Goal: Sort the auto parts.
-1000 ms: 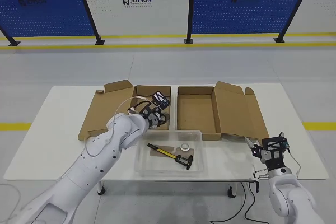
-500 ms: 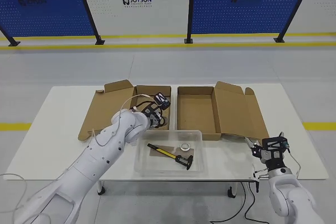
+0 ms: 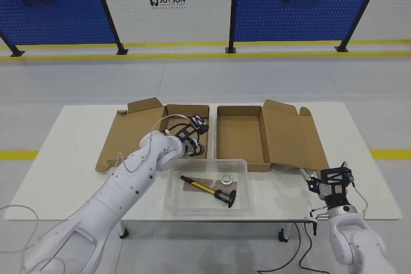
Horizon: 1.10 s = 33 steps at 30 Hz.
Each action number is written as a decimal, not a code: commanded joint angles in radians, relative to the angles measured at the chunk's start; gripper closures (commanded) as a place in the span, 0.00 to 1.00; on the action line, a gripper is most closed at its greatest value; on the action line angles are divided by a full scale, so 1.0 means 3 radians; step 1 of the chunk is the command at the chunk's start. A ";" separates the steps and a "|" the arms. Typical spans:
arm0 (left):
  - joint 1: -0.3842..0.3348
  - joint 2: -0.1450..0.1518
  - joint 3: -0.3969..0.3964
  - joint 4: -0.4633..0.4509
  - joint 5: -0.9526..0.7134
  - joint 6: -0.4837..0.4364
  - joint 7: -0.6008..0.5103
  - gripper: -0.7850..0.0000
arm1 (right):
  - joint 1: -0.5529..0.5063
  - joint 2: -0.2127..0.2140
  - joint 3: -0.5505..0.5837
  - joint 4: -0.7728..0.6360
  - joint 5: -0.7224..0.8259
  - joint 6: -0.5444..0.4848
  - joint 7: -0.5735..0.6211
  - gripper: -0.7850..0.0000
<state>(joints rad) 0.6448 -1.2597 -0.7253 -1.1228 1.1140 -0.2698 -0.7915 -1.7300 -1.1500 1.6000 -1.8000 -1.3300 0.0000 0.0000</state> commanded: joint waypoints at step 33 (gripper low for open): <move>-0.0332 -0.0329 0.0195 0.0720 -0.0121 -0.0058 -0.0133 1.00 | 0.0000 0.0000 0.0000 0.0000 0.0000 0.0000 0.0000 0.00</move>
<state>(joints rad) 0.5482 -1.3552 -0.6687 -0.9119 1.0787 -0.2861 -0.8321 -1.7300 -1.1500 1.6000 -1.8000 -1.3300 0.0000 0.0000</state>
